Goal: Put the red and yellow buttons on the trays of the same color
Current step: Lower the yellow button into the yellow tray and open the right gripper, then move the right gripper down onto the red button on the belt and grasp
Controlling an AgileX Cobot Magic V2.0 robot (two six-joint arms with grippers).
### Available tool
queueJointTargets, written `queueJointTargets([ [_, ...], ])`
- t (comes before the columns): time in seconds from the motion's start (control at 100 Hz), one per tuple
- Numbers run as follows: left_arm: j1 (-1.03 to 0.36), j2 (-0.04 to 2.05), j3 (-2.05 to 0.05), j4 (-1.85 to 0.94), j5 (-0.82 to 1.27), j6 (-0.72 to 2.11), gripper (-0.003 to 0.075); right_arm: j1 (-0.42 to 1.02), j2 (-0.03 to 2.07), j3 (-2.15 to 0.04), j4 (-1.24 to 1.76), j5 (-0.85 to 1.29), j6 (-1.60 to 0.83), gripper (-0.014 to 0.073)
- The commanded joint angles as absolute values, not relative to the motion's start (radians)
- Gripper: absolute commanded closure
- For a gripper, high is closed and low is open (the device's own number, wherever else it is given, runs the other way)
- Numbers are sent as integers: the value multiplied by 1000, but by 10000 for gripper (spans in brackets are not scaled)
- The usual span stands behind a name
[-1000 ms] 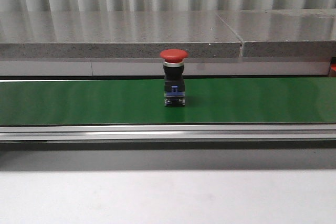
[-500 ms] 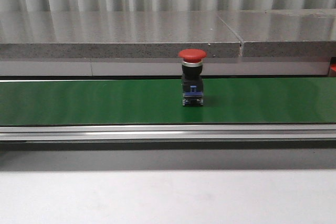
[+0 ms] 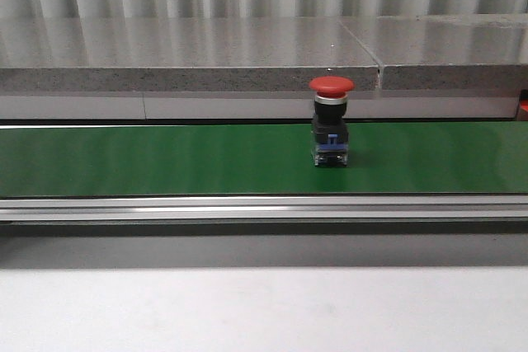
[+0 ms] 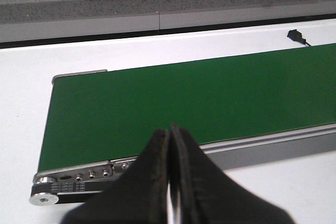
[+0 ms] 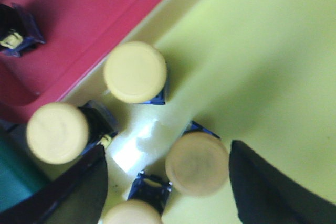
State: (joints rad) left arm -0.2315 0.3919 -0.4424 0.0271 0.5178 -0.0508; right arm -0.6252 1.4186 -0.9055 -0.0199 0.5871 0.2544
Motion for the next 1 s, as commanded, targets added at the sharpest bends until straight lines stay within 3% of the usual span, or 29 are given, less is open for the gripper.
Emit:
queueJointTargets([
  [0.0,-240,398,-469,25,447,-53,741,-622,1331,-928,-22,590,257,100],
  [0.27,-240,398,-469,25,447,-53,741,-523,1193,-931,-22,666,256,100],
  [0.73,-240,398,-469,25,447,-53,741,-135,1175,-1088,0,813,170,100],
  [0.99,-240,398,-469,25,447,-53,741,10,1182,-1132,39,849,119,100],
])
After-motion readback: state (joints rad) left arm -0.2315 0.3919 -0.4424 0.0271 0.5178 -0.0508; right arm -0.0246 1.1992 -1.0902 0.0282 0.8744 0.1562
